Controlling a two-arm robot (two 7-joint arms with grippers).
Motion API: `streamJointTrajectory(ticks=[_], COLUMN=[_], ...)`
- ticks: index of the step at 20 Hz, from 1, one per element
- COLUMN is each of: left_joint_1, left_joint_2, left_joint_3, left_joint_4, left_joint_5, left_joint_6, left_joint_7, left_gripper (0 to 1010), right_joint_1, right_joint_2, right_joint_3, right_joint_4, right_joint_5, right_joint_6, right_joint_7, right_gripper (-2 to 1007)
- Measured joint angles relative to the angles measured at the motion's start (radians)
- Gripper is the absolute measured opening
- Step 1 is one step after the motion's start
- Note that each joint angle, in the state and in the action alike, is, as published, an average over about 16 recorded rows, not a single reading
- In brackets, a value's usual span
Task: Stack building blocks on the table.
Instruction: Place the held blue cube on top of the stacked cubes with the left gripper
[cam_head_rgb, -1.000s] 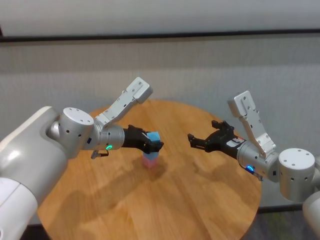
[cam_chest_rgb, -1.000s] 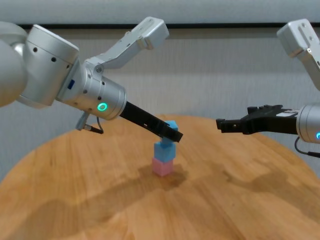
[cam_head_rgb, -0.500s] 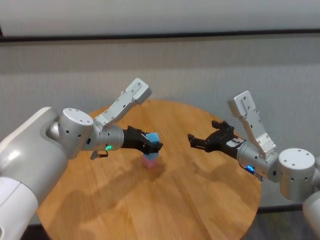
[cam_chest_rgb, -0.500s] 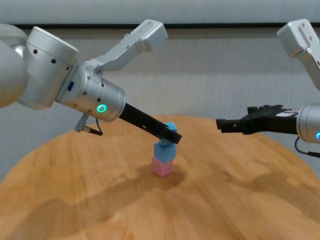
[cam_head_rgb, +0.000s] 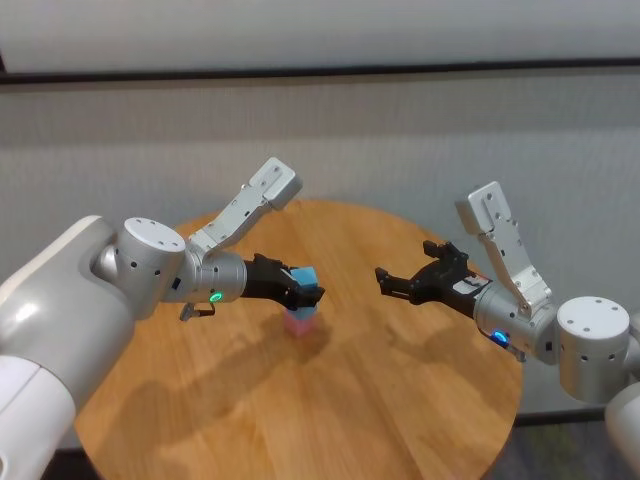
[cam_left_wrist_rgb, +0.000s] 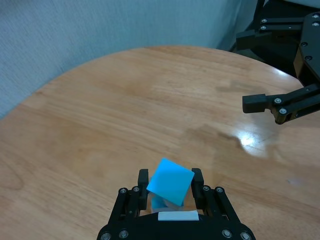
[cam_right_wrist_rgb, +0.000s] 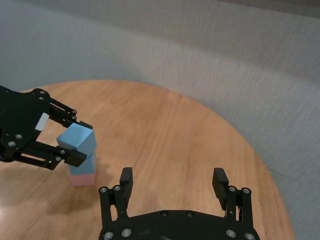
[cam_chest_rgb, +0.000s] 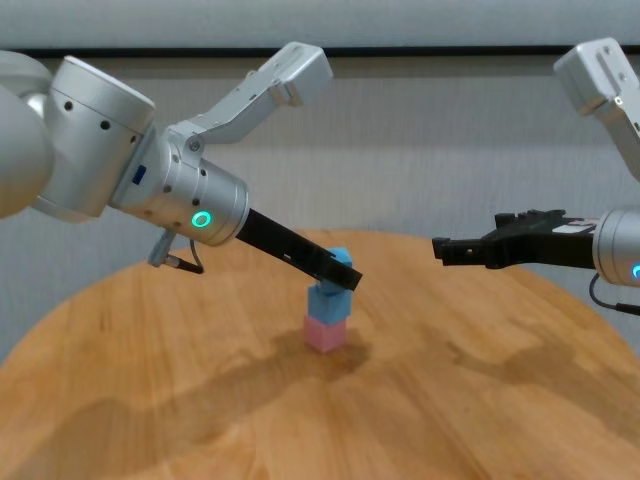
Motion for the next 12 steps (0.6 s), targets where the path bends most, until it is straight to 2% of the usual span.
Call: streamJointTrajectory(ticks=[6, 12], left_joint_1=[0.002, 0.004], left_joint_2=[0.0, 0.003], left_joint_3=[-0.004, -0.007], left_joint_4=[0.001, -0.005], left_joint_5=[-0.001, -0.002], left_joint_6=[0.002, 0.003], left_joint_7=[-0.002, -0.003], left_gripper=[573, 688], right_joint_1=[0.0, 0.0], right_joint_2=[0.0, 0.0], right_joint_3=[0.0, 0.0], right_joint_4=[0.0, 0.0], right_joint_5=[0.0, 0.0], right_joint_6=[0.0, 0.0], right_joint_7=[0.0, 0.0], right_gripper=[1005, 1005])
